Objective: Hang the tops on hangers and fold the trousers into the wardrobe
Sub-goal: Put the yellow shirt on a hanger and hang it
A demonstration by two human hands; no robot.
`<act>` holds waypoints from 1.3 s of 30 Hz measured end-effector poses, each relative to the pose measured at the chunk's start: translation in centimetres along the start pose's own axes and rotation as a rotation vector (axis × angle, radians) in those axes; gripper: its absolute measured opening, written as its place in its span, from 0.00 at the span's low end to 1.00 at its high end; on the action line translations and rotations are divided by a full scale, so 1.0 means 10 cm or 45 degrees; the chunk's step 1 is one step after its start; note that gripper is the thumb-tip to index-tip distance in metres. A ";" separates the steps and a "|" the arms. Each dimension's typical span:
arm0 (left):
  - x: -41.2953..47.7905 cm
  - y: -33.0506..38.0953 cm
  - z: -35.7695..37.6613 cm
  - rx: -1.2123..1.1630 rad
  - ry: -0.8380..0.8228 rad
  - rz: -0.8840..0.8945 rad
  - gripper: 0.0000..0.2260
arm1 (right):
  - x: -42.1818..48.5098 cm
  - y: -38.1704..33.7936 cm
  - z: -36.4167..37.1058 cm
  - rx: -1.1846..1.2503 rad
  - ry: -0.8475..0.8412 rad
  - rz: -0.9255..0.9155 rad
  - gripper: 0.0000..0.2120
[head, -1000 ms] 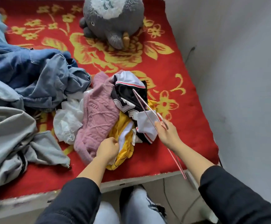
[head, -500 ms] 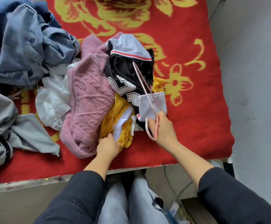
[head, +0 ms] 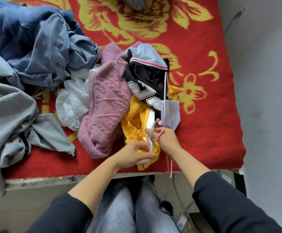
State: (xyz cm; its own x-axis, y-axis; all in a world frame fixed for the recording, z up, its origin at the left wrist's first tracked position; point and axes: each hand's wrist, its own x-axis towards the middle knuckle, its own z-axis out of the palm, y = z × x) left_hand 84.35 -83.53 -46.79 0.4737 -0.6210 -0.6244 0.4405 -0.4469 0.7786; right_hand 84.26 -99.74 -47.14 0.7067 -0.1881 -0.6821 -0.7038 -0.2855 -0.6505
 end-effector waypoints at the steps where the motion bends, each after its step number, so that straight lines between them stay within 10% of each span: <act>1: -0.05 0.05 0.02 0.015 -0.032 0.007 0.10 | -0.02 -0.05 -0.01 0.095 0.017 0.001 0.17; 5: -0.15 0.22 -0.14 0.212 -0.028 -0.055 0.07 | -0.19 -0.30 -0.24 0.154 0.262 -0.221 0.22; 10: -0.11 0.86 -0.47 0.552 0.796 0.217 0.19 | -0.60 -0.70 -0.63 0.078 0.157 -0.528 0.20; 17: -0.17 1.72 -0.62 1.021 0.550 0.422 0.17 | -1.22 -1.61 -1.20 -0.095 -0.064 -0.737 0.11; 20: -0.37 2.04 -0.68 0.692 0.461 0.490 0.03 | -1.41 -1.94 -1.47 0.026 -0.036 -0.744 0.11; 25: -0.96 2.96 -0.79 0.324 0.744 0.669 0.09 | -1.61 -2.34 -1.87 -0.165 -0.148 -0.746 0.17; 32: -1.82 3.87 -0.66 0.068 0.808 1.060 0.13 | -1.29 -2.52 -1.81 -0.659 0.993 -0.922 0.16; 39: -2.27 4.12 -1.11 -0.329 1.299 1.131 0.08 | -1.33 -2.87 -2.08 -0.020 0.593 -0.760 0.09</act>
State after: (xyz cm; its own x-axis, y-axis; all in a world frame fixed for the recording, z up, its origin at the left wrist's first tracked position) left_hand 100.21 -80.74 -1.21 0.9629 0.1610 0.2165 -0.2268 0.0486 0.9727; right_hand 96.57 -108.57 -12.44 0.9274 -0.3741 -0.0018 -0.1936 -0.4758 -0.8580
